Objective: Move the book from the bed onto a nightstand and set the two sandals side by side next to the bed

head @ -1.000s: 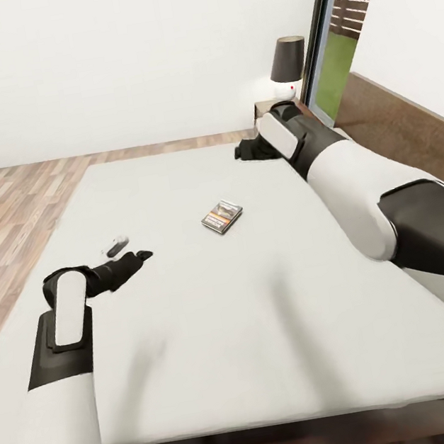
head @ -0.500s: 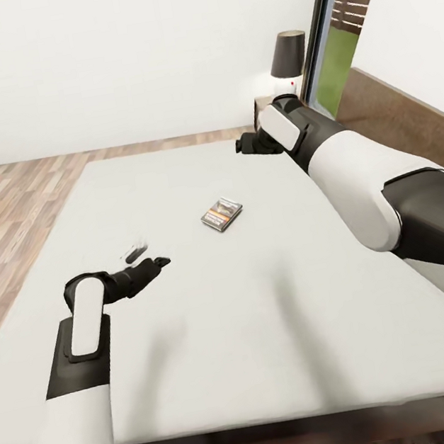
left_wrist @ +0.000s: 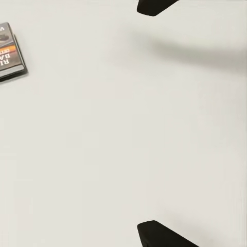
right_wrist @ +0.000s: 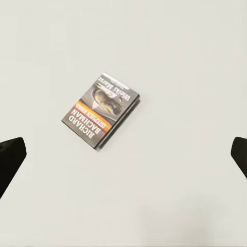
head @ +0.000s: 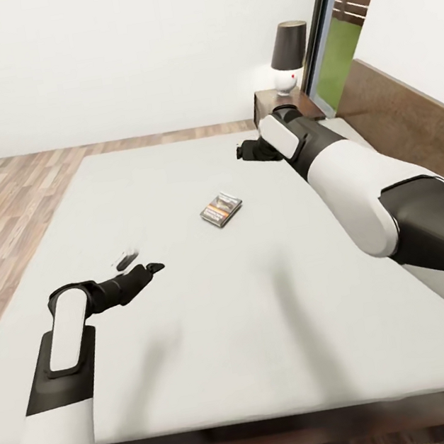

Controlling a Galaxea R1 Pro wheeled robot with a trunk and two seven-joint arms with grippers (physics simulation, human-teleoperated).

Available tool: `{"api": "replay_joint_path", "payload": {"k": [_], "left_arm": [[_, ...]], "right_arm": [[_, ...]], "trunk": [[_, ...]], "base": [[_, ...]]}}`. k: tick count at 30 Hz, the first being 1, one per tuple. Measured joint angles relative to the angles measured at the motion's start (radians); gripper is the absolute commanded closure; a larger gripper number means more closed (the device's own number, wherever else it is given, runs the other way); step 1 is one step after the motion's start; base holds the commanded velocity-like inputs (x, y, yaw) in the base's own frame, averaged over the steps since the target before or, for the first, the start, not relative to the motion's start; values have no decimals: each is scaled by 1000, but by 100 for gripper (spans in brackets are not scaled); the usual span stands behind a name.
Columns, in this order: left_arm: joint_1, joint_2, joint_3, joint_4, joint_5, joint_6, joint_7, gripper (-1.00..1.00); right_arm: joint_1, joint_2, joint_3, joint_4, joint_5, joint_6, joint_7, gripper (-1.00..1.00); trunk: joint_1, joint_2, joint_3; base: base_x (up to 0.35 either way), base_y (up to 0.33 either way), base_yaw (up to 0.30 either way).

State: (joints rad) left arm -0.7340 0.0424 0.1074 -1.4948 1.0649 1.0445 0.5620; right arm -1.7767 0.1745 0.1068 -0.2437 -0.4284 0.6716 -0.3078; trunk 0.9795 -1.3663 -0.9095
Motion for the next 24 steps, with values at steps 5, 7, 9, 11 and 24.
{"api": "replay_joint_path", "payload": {"k": [5, 7, 9, 11, 24], "left_arm": [[3, 5, 0, 1, 11, 0, 21, -100], [3, 7, 0, 1, 13, 0, 35, -100], [4, 7, 0, 1, 15, 0, 42, -100], [4, 8, 0, 2, 15, 0, 46, -100], [4, 8, 0, 2, 17, 0, 53, -100]], "right_arm": [[8, 0, 0, -2, 0, -2, 0, -100], [10, 0, 0, -4, 0, -2, 0, -100], [10, 0, 0, -5, 0, -2, 0, -100], [11, 0, 0, -5, 0, -2, 0, -100], [12, 0, 0, -7, 0, -3, 0, -100]], "trunk": [[0, 0, -8], [0, 0, -11], [0, 0, -14], [0, 0, -17], [0, 0, -37]], "base": [[0, 0, 0], [0, 0, 0], [0, 0, 0], [0, 0, 0], [0, 0, 0]]}}
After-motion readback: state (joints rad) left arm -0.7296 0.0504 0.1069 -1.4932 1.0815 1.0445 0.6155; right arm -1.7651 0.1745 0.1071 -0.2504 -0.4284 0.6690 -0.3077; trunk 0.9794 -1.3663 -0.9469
